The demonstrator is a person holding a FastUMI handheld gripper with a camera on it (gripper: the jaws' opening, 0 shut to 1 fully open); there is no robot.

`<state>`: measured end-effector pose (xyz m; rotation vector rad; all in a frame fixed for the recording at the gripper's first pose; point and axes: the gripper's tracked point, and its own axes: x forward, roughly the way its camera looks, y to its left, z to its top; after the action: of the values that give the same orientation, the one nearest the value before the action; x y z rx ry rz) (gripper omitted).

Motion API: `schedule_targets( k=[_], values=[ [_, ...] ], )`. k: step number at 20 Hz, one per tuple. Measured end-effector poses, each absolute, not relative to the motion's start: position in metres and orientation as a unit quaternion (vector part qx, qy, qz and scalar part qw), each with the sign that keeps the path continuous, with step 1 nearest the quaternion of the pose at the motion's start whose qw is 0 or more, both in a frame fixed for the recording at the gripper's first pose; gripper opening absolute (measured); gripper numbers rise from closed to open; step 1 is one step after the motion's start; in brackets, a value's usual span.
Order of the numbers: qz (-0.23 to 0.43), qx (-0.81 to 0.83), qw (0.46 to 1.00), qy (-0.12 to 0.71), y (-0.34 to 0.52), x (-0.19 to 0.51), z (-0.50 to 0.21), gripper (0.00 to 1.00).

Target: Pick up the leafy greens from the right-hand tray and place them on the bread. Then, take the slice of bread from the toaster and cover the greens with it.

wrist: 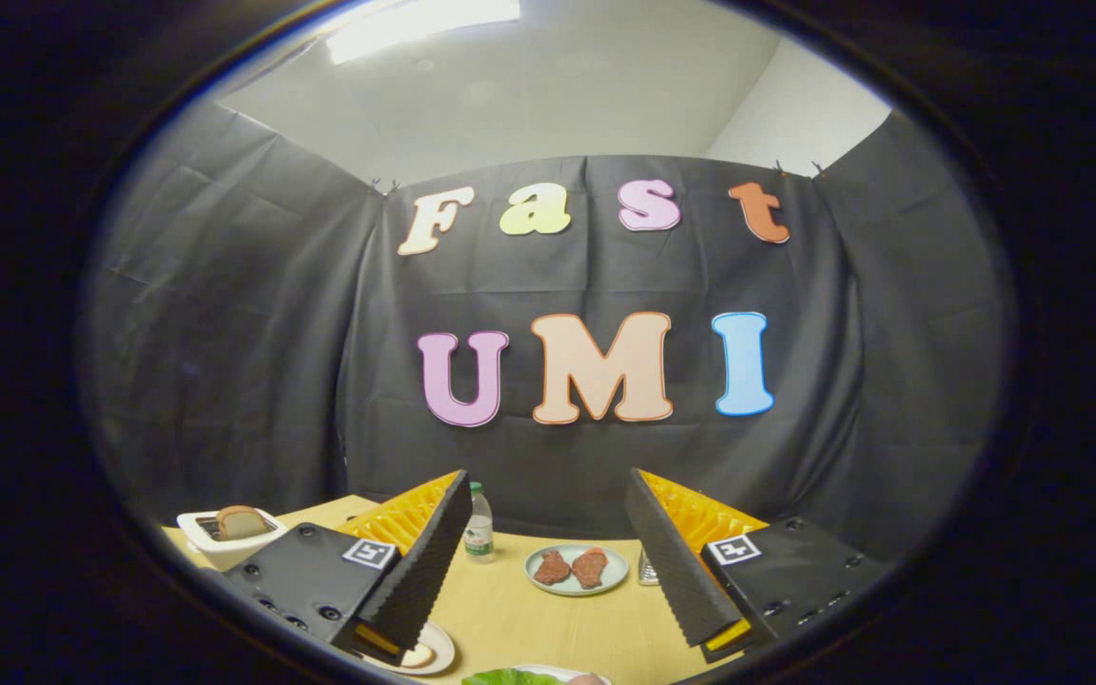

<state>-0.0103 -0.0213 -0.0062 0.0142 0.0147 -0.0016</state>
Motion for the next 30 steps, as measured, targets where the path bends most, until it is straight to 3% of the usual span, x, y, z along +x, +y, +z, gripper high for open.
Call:
schedule_targets(
  k=[19,30],
  values=[
    [0.138,-0.046,0.97,0.193,-0.005,-0.046,-0.151,1.0],
    [0.178,-0.059,0.934,0.305,-0.001,-0.071,-0.259,1.0]
  ],
)
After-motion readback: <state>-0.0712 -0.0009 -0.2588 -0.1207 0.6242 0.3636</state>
